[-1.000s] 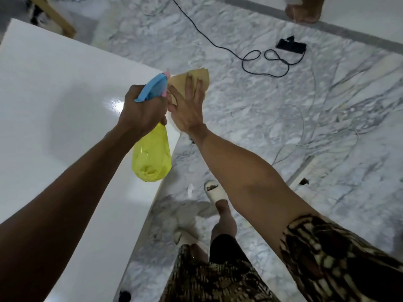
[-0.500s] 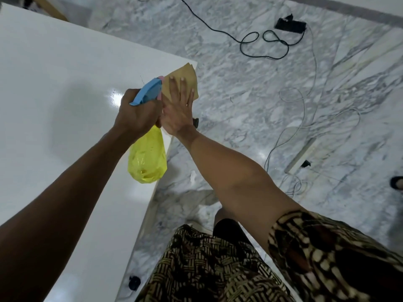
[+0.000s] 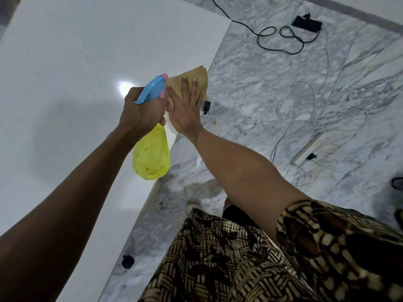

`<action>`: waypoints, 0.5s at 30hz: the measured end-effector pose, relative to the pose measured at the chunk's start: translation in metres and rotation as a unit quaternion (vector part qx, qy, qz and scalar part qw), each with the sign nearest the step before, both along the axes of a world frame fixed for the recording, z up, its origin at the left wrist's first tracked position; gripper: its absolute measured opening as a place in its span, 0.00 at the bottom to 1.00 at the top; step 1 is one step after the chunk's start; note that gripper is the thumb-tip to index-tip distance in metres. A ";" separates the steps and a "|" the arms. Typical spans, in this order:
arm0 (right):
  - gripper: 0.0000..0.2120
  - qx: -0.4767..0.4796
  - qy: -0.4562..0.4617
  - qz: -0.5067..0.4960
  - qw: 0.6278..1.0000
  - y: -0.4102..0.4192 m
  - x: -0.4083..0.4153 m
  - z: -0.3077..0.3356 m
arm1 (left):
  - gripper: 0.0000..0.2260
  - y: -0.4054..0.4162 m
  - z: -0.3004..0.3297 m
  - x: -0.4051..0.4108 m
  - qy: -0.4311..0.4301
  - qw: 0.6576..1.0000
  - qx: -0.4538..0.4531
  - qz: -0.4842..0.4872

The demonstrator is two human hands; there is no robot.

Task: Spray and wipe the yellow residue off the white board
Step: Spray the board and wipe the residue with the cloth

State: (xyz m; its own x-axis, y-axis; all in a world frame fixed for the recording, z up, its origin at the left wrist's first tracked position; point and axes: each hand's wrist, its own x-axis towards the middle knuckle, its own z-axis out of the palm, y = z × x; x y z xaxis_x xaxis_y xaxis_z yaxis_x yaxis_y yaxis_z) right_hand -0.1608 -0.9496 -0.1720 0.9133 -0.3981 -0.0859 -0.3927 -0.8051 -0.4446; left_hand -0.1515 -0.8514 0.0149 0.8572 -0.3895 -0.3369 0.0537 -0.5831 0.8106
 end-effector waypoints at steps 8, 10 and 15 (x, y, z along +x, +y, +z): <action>0.24 -0.009 -0.032 -0.016 0.999 0.113 -0.064 -0.015 | 0.10 0.122 -0.002 -0.080 0.002 1.000 0.001 0.016; 0.24 0.000 -0.030 -0.018 0.999 0.135 -0.079 -0.015 | 0.10 0.144 -0.004 -0.095 0.002 1.000 0.005 0.012; 0.25 0.008 -0.016 -0.014 1.000 0.191 -0.115 -0.011 | 0.11 0.196 -0.005 -0.125 0.006 0.999 0.019 0.026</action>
